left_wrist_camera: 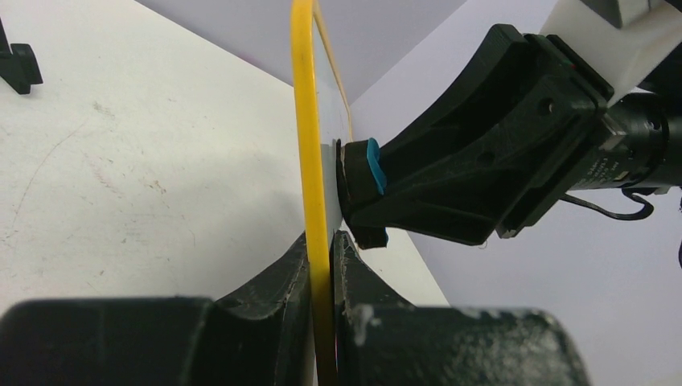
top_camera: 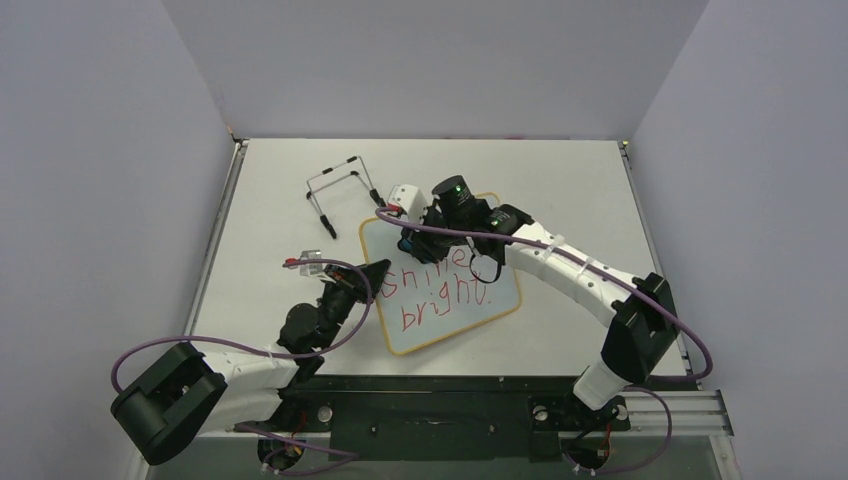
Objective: Erase the whiteboard
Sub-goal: Erase the whiteboard at the center of the board.
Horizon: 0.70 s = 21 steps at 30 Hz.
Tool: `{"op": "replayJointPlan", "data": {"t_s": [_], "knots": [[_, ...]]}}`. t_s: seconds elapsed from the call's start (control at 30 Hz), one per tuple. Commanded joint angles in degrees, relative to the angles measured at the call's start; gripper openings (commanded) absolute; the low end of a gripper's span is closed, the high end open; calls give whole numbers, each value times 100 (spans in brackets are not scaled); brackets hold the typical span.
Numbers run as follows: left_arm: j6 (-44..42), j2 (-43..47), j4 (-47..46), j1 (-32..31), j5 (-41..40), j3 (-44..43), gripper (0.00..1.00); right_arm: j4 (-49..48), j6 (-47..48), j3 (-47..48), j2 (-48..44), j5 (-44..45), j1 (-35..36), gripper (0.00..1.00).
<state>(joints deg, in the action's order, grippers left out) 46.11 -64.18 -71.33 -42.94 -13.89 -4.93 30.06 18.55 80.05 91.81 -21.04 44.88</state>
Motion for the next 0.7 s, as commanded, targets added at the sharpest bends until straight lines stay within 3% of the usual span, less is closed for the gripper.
{"op": "replayJointPlan", "data": {"t_s": [0.0, 0.07, 0.3, 0.47, 0.67], "knots": [[-598, 32, -48, -83, 627, -150, 0, -585, -518, -49, -165, 571, -409, 0], [-603, 22, -52, -83, 625, -153, 0, -565, -432, -89, -232, 325, -520, 0], [-584, 23, -63, -89, 632, -158, 0, 755, 1204, 103, -170, -1201, -391, 0], [-584, 54, -48, -86, 624, -153, 0, 686, 1261, 118, -121, -859, -211, 0], [-573, 94, -30, -83, 606, -124, 0, -1, 403, -81, -251, -48, -424, 0]]}}
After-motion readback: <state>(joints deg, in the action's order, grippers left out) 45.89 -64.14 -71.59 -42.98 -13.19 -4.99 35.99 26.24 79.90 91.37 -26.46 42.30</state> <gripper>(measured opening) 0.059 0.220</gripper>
